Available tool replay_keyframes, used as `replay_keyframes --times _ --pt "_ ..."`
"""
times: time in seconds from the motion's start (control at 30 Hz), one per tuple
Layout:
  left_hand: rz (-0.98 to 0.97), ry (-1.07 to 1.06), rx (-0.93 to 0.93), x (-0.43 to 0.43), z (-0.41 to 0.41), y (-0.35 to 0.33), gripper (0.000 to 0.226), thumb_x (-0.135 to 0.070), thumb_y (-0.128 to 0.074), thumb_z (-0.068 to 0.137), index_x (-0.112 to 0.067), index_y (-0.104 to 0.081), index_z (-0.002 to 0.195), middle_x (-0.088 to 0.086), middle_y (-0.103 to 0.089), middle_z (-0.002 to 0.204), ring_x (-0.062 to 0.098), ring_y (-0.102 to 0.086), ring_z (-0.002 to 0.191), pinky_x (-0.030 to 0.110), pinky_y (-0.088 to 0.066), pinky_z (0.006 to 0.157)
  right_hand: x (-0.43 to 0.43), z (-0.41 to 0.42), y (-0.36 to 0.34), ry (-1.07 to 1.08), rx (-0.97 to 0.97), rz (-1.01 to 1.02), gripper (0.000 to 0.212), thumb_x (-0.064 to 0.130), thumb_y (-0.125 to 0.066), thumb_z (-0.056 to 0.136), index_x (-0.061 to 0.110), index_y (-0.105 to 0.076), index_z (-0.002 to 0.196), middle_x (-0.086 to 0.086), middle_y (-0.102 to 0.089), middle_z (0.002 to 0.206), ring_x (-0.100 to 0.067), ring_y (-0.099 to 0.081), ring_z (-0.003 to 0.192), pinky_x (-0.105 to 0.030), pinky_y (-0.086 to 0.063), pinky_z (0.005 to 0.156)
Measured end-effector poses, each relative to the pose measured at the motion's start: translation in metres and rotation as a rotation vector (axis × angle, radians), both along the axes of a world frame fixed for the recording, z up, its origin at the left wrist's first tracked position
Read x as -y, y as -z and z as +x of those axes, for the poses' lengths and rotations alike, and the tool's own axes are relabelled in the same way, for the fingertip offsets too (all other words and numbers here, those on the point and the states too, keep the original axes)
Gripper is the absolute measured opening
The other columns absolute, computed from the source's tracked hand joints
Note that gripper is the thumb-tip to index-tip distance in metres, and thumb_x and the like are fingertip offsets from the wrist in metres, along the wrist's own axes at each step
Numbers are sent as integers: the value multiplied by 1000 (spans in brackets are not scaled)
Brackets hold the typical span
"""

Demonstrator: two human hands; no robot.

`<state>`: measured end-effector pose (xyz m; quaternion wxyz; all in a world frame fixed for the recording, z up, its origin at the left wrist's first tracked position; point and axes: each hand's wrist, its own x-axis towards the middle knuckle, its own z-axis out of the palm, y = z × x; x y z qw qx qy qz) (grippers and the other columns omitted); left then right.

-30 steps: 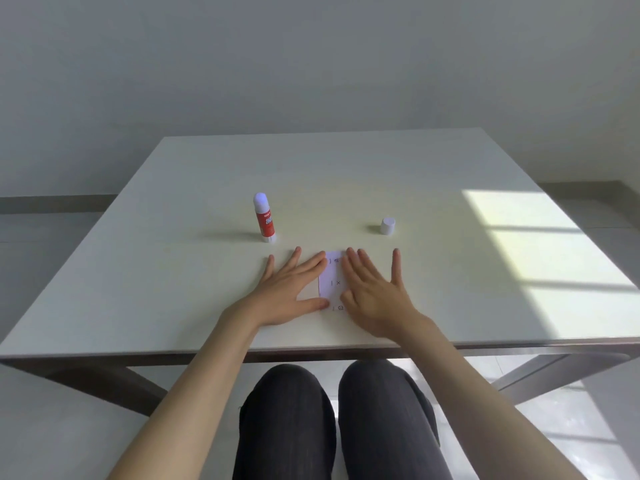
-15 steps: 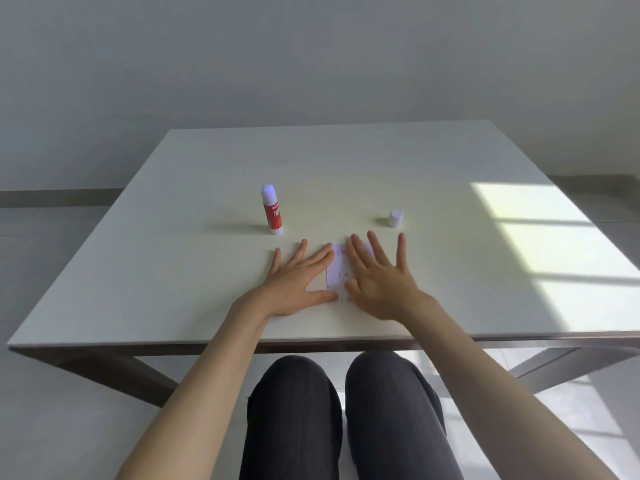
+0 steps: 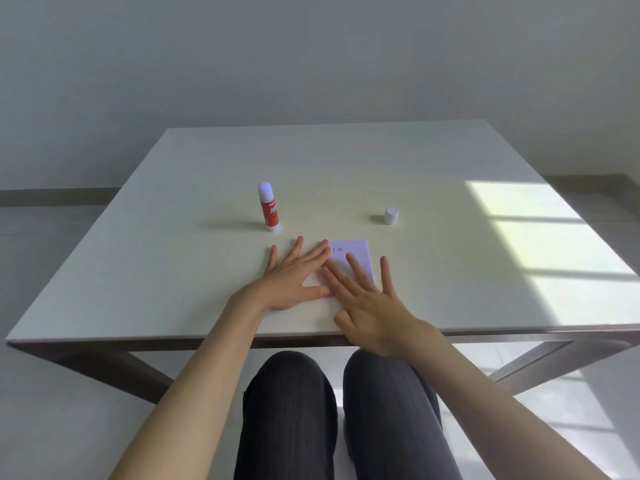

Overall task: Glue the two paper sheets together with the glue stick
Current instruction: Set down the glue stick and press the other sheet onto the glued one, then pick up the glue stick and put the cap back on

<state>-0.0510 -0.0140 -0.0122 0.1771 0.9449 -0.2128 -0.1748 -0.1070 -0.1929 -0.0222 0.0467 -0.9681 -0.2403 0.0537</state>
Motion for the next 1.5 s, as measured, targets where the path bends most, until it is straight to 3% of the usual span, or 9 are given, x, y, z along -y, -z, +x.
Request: replay_keyframes --times 0.23,0.43,0.63,0.87,1.2,1.3,1.37,1.43,1.5 --pt "11 10 -9 -1 0 -2 76 -48 -46 91 -31 0 150 -20 10 158 12 23 144 51 19 114 36 32 -14 186 -83 -53 60 33 -18 97 29 14 149 13 15 159 -23 22 145 -59 20 111" --pt "23 12 4 0 0 -1 77 -50 -45 91 -31 1 149 -19 9 158 14 22 144 50 18 114 22 -6 -2 -74 -32 17 68 39 -6 83 35 10 149 20 13 158 -17 27 144 -52 29 106" --pt "7 7 -5 -1 0 -1 77 -49 -46 90 -31 -1 150 -20 9 158 13 22 144 50 20 114 25 34 -12 207 -46 -33 61 33 -19 97 26 10 150 10 12 160 -23 17 147 -59 16 113" --pt "-14 0 4 -1 0 1 77 -51 -47 89 -33 -3 149 -21 7 158 12 21 145 51 18 114 12 12 -1 13 19 -18 67 42 -3 84 32 9 149 16 10 159 -20 13 148 -56 19 112" --pt "-52 -7 27 -3 -2 5 73 -46 -45 92 -32 -1 150 -21 3 158 10 18 145 46 18 115 28 41 8 204 52 32 62 31 -18 94 27 9 150 11 8 161 -21 11 148 -55 18 113" --pt "-483 -203 71 -7 -6 6 53 -36 -47 95 -36 -29 145 -22 -29 149 4 -17 144 30 -4 118 29 42 9 211 65 38 62 31 -18 94 26 11 149 12 9 161 -21 11 148 -55 17 113" --pt "-790 -522 348 -12 -7 4 32 -31 -53 92 -27 -61 123 -13 -61 127 6 -53 122 18 -34 101 28 41 11 207 87 63 61 34 -17 96 27 14 148 12 11 160 -21 10 148 -55 14 116" --pt "-898 -832 633 -20 1 3 21 -29 -60 88 -17 -69 103 -7 -70 103 14 -66 101 18 -46 85 28 39 10 223 111 194 60 41 -16 98 29 15 148 12 10 160 -16 8 148 -51 11 117" --pt "-894 -976 664 -24 17 0 32 -27 -68 82 -12 -64 110 0 -68 107 16 -64 99 25 -48 87 29 37 7 264 139 396 61 43 -21 99 28 7 150 11 2 161 -9 0 148 -45 9 118"
